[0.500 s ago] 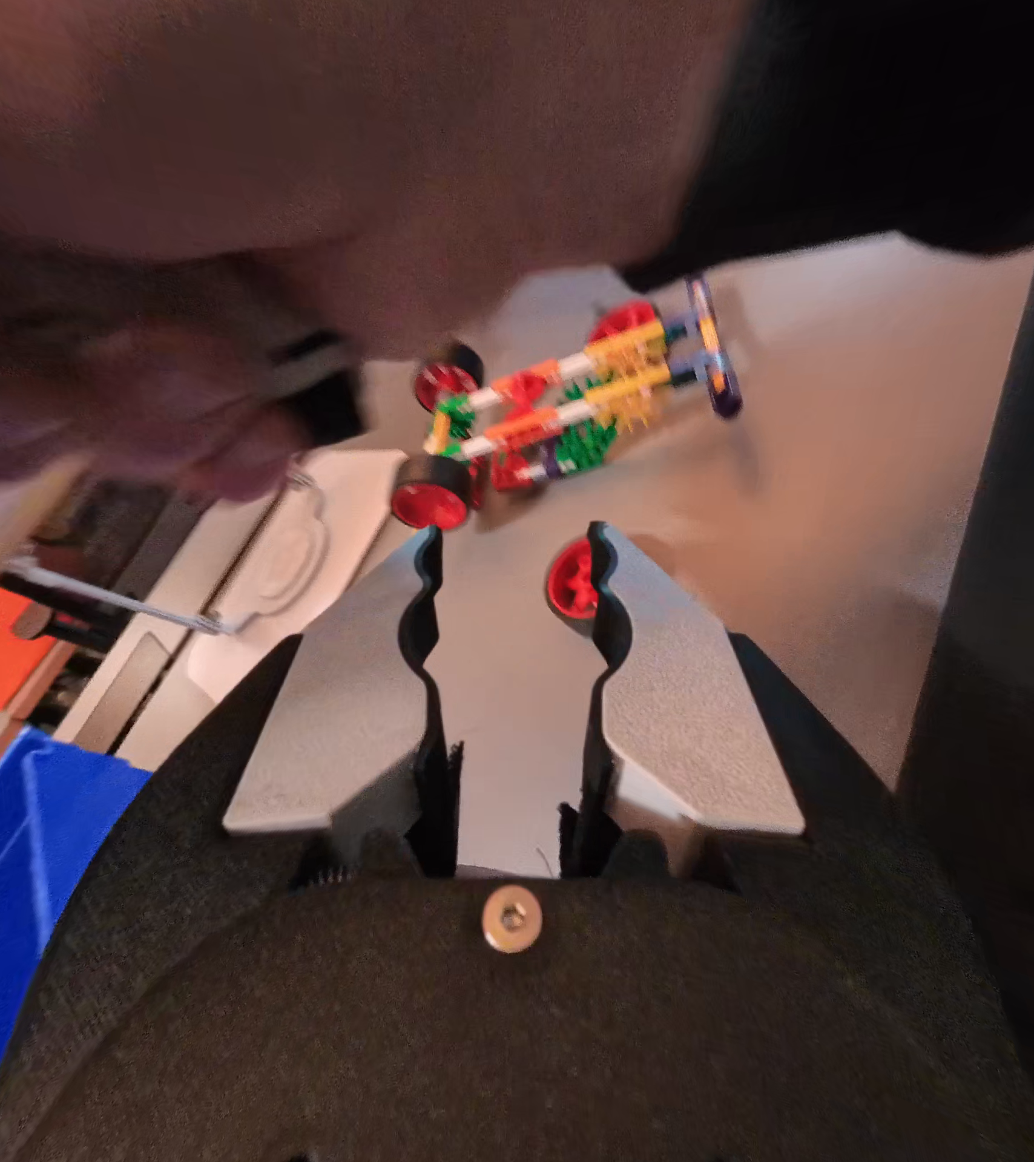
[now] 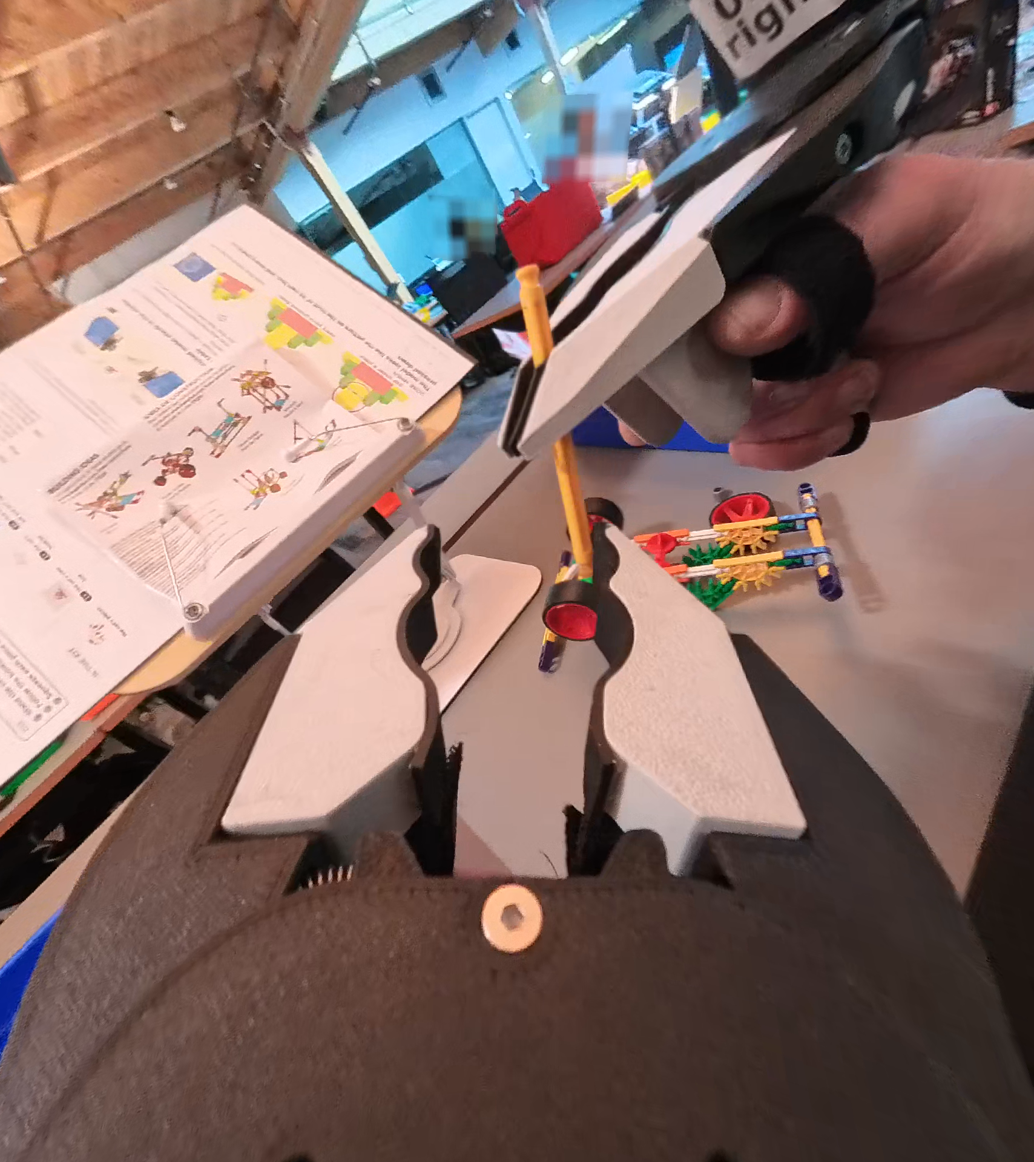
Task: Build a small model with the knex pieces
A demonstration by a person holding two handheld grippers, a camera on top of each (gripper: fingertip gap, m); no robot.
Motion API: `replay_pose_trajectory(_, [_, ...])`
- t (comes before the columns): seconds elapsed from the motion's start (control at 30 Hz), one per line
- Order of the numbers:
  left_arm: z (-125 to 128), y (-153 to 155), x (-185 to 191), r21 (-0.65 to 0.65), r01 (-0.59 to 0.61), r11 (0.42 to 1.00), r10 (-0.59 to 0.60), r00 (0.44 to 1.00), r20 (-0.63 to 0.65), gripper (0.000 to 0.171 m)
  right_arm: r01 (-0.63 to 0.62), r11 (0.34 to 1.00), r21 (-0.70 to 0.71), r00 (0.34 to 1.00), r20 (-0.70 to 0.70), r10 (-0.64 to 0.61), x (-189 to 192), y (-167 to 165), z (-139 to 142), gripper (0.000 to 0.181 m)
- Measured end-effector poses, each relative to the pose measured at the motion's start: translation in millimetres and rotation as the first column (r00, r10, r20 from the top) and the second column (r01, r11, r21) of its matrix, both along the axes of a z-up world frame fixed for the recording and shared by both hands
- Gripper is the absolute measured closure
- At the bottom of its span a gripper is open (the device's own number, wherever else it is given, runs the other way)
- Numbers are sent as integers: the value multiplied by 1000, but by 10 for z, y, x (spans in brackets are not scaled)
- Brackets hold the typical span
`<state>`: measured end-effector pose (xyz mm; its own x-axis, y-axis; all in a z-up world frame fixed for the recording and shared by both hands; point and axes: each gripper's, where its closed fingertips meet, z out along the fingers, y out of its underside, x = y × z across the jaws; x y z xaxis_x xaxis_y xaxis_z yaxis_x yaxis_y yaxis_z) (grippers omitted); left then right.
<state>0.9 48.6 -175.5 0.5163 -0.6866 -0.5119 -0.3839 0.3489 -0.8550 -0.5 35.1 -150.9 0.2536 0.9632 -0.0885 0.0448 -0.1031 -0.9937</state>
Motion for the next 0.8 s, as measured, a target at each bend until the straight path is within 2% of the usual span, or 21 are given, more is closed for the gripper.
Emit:
replay_pose_trajectory(0.03, [12,-19,23,-17,17,1000,-17,1000,3,126,-6,1000,-1,1000,-4,6,-2,-19,-1,178])
replay_pose_trajectory(0.1, [-55,-58,132,-62,57,996,-58,998,-16,144,-23,1000,-9,1000,-13,23,-26,-54,-15,178])
replay_pose_trajectory(0.17, [-157,-50,231,-65,68,996,-72,995,-62,149,-34,999,-14,999,-18,34,-59,-77,-39,179])
replay_pose_trajectory(0.2, [-182,-61,265,-64,82,995,-86,994,-71,161,-32,999,-13,999,-18,32,-67,-81,-49,179])
replay_pose_trajectory(0.37, [-180,-26,252,-88,84,993,-88,995,-43,169,-27,1000,-9,999,-27,26,-57,-97,-69,175])
replay_pose_trajectory(0.4, [-188,-13,237,-93,82,992,-87,995,-53,169,0,1000,-9,1000,-7,-1,-47,-67,-93,170])
replay_pose_trajectory(0.47, [-196,-1,205,-112,72,991,-79,995,-61,169,64,998,-19,996,64,-63,19,-9,-160,132])
replay_pose_trajectory(0.5, [-220,-23,202,-124,77,989,-87,994,-74,169,114,993,2,988,108,-114,108,20,-188,121])
replay_pose_trajectory(0.57, [-440,-90,214,-169,75,983,-107,975,-192,169,258,962,85,949,166,-270,469,112,-185,112])
replay_pose_trajectory(0.6, [-561,-123,226,-172,69,983,-112,961,-253,169,344,933,109,911,203,-359,742,177,-204,104])
replay_pose_trajectory(0.63, [-700,-170,244,-170,70,983,-123,939,-320,169,455,877,151,842,247,-479,1100,280,-230,108])
replay_pose_trajectory(0.7, [-1042,-214,255,-170,47,984,-124,870,-477,169,666,711,227,649,294,-702,1962,454,-252,117])
replay_pose_trajectory(0.73, [-1129,-207,285,-154,43,987,-115,859,-499,169,733,649,205,582,305,-754,2344,477,-277,117])
replay_pose_trajectory(0.8, [-1448,-240,301,-207,28,978,-149,790,-595,169,841,511,179,430,352,-832,3089,503,-395,119])
